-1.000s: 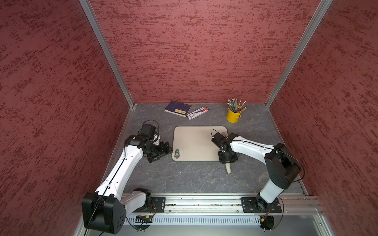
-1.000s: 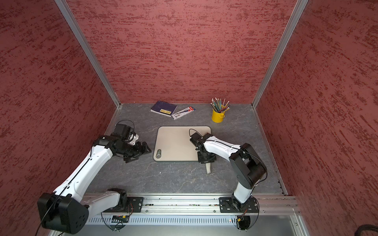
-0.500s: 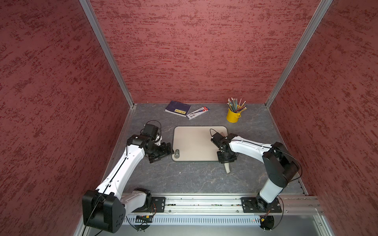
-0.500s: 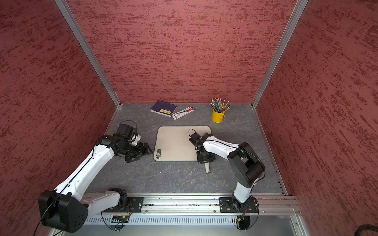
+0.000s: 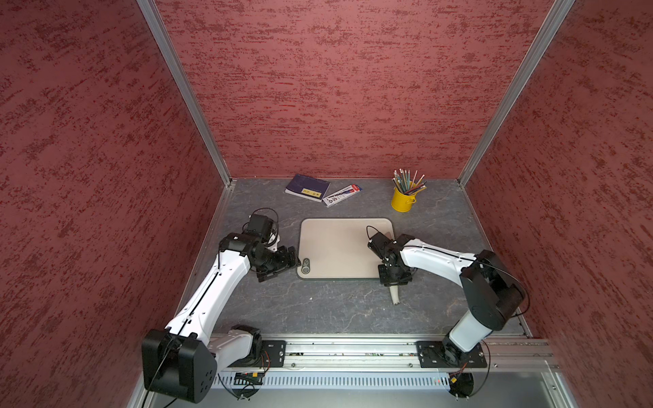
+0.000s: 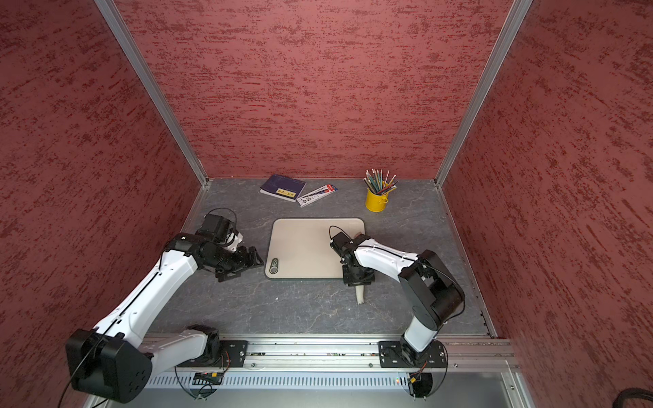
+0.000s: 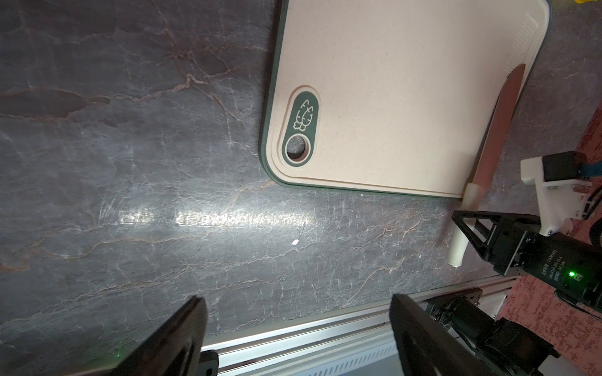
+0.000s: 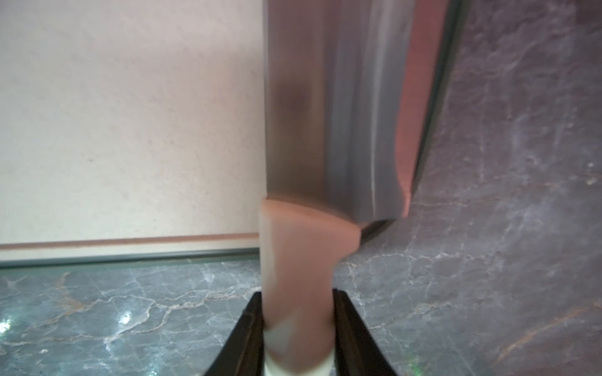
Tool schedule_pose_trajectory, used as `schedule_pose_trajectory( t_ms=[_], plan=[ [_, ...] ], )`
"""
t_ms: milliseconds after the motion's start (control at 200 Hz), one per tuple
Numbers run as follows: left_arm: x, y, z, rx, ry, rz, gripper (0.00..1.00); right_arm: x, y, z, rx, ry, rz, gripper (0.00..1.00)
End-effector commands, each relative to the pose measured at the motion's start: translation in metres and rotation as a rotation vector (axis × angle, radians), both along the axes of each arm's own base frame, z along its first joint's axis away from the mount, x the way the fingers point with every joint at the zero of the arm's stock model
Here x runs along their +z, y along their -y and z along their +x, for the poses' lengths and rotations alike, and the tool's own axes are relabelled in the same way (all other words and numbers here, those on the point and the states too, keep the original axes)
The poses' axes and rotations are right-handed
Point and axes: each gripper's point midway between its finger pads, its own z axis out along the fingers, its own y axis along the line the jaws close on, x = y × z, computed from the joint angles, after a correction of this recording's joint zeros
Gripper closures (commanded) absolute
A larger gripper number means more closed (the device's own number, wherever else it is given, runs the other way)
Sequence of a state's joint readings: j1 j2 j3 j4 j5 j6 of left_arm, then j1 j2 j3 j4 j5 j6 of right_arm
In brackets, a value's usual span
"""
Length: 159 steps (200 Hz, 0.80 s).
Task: Align the knife with the edge of the cutting board
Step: Place the knife at the edge of the cutting board.
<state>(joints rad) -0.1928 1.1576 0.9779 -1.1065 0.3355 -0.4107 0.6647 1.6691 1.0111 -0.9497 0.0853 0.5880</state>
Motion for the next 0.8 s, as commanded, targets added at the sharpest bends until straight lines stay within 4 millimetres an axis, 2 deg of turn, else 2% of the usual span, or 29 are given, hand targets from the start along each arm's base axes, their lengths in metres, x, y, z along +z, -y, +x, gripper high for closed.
schedule_pose_trajectory(
  t_ms=[0,791],
  plan=[
    [0.002,0.0,-0.002,-0.011,0.018,0.004,0.08,0.001,0.006,-0.006,-0.029,-0.002,0.0,1.0],
    [0.004,0.001,-0.002,-0.013,0.025,0.0,0.07,-0.011,0.007,-0.024,-0.037,-0.057,0.026,1.0]
  ],
)
